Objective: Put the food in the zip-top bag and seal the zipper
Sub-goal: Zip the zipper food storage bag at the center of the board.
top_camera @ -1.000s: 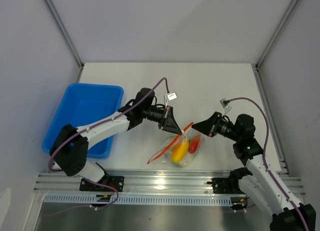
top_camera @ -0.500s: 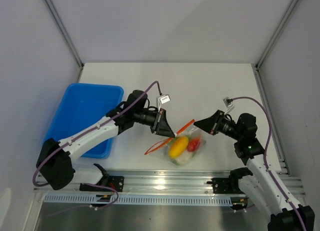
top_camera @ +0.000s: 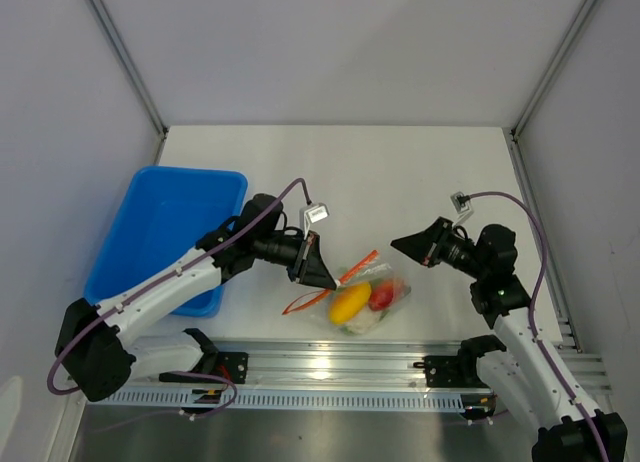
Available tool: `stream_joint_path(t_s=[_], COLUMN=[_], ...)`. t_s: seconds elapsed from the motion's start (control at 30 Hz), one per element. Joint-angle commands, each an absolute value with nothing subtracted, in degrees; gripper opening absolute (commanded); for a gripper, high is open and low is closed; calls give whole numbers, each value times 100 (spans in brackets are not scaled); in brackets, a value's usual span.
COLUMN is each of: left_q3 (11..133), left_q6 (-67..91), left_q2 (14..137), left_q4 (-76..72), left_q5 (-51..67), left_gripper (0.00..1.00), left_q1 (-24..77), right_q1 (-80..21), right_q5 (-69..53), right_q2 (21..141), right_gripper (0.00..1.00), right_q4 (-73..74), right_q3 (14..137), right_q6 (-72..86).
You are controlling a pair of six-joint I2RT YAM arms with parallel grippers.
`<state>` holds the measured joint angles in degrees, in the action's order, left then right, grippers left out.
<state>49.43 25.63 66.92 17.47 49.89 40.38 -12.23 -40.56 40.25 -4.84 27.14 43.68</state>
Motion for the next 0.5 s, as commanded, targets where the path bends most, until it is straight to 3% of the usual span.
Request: stream_joint_path(t_s=[0.0, 0.07, 0.1, 0.13, 0.2, 0.47], left_q3=[4948, 5053, 5097, 5176, 5212, 5265], left_q6=[2391, 2373, 2382, 2382, 2373, 2452], left_q2=[6469, 6486, 6504, 6556, 6609, 6688], left_q4=[1749, 1758, 1758, 1758, 1749, 1679], left_q5=[5001, 5010, 5018, 5036, 5071, 5168], left_gripper=[1, 0, 1, 1, 1, 1], left_q1=[4025, 4025, 4025, 4025, 4025, 4034], right_q1=[-1195, -1195, -1204, -1213, -1248, -1740], right_q5=[-4788, -5340, -5500, -5624, -5922, -5977], right_q2=[4069, 4279, 4376, 4464, 4710, 5168], right_gripper=[0, 1, 19, 31, 42, 43], right_q4=[-1167, -1493, -1512, -1416, -1223, -545], right_q3=[2918, 2996, 3058, 3128, 3339, 3691], right_q6=[4359, 4447, 4430, 4334, 4150, 3445])
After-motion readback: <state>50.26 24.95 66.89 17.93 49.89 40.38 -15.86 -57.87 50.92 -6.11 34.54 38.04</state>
